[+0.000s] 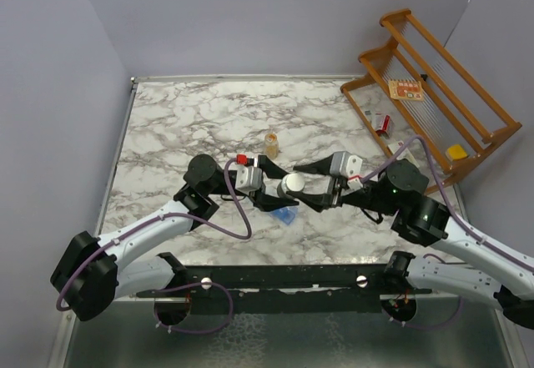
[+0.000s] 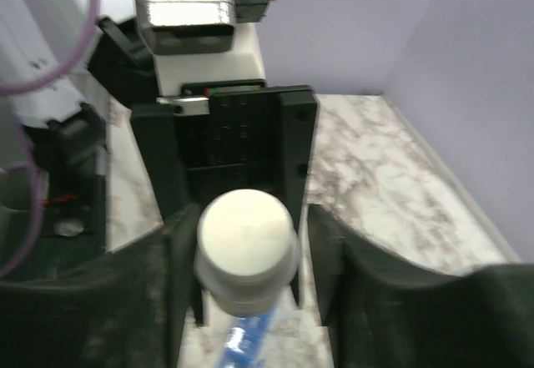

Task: Sort the pills into containers
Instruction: Unscrew the lid of the pill bottle.

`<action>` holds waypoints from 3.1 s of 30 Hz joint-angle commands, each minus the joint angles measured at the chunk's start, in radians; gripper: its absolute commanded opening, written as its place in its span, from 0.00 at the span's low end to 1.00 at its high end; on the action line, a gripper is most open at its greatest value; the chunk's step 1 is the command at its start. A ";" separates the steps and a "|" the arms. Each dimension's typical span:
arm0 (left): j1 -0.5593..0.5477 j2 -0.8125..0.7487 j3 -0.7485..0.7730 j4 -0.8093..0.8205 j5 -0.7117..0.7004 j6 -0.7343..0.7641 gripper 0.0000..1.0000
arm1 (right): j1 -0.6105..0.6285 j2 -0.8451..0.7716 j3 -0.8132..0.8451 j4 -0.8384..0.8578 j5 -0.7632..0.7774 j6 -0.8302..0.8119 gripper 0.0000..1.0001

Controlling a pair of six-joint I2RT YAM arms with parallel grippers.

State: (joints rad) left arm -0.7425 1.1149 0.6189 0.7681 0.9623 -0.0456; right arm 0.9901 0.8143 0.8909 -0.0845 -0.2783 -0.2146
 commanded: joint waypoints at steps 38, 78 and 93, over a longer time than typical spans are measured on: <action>-0.018 0.072 -0.017 0.054 -0.677 0.085 0.00 | -0.010 0.193 -0.080 0.434 0.657 0.305 0.73; -0.021 0.071 -0.047 0.128 -0.691 0.059 0.00 | -0.011 0.276 -0.060 0.498 0.540 0.387 0.46; -0.021 0.079 -0.044 0.130 -0.688 0.057 0.00 | -0.010 0.261 -0.061 0.512 0.512 0.381 0.50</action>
State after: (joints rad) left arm -0.7570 1.2022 0.5770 0.8459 0.2798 0.0154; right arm 0.9813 1.0863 0.7994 0.3950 0.2611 0.1684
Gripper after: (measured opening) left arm 0.543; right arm 0.514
